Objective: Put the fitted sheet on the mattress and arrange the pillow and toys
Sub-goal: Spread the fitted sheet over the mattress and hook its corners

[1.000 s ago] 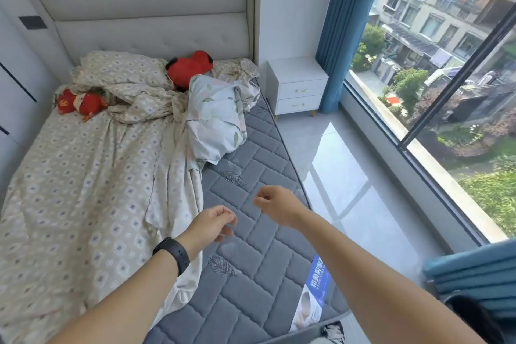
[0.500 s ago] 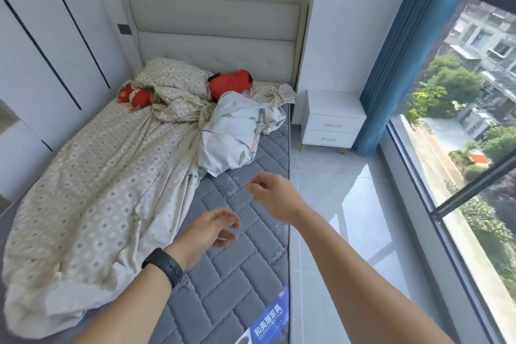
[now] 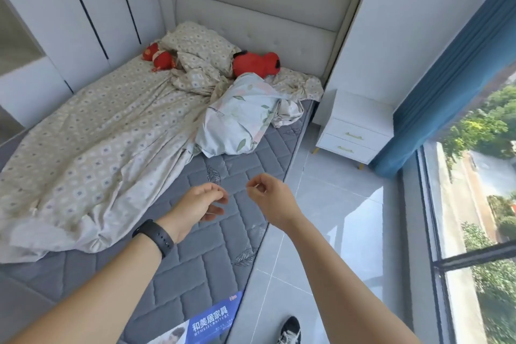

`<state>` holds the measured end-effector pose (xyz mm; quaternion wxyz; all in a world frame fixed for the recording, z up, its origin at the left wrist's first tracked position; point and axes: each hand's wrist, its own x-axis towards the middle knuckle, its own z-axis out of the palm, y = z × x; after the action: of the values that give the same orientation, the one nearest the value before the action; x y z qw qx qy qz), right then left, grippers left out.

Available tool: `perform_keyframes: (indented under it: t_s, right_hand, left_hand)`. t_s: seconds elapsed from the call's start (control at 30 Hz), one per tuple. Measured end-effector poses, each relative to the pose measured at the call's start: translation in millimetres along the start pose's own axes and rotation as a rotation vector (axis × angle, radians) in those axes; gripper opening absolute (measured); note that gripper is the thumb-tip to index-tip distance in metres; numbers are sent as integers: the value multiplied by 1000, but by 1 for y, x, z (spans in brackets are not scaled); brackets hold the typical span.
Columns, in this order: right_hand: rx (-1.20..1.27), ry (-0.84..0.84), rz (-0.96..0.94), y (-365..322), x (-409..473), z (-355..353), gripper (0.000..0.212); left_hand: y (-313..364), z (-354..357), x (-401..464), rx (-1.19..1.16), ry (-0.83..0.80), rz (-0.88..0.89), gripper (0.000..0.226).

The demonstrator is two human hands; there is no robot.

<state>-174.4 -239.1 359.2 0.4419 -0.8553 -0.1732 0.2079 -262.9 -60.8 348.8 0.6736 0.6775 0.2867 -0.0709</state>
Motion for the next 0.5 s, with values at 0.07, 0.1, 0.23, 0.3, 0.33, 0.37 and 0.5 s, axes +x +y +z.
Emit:
perform_keyframes:
  t_s: [0.07, 0.1, 0.23, 0.3, 0.33, 0.37, 0.5]
  right_hand:
    - [-21, -90, -17, 21, 11, -23, 9]
    - [-47, -123, -22, 31, 20, -42, 11]
    - [-91, -105, -36, 54, 50, -120, 22]
    - [-103, -92, -76, 56, 60, -151, 25]
    - [-100, -84, -101, 55, 65, -163, 25]
    - [-88, -73, -119, 54, 69, -174, 26]
    - [-71, -98, -175, 56, 100, -212, 25]
  left_hand:
    - [4, 21, 11, -88, 112, -34, 19]
    - [8, 37, 17, -155, 165, -58, 19]
    - [39, 97, 37, -256, 190, -74, 16]
    - [55, 124, 47, -260, 180, -58, 15]
    - [62, 134, 51, -267, 177, -56, 15]
    - [67, 144, 56, -268, 169, -56, 15]
    - [96, 171, 90, -235, 141, -44, 15]
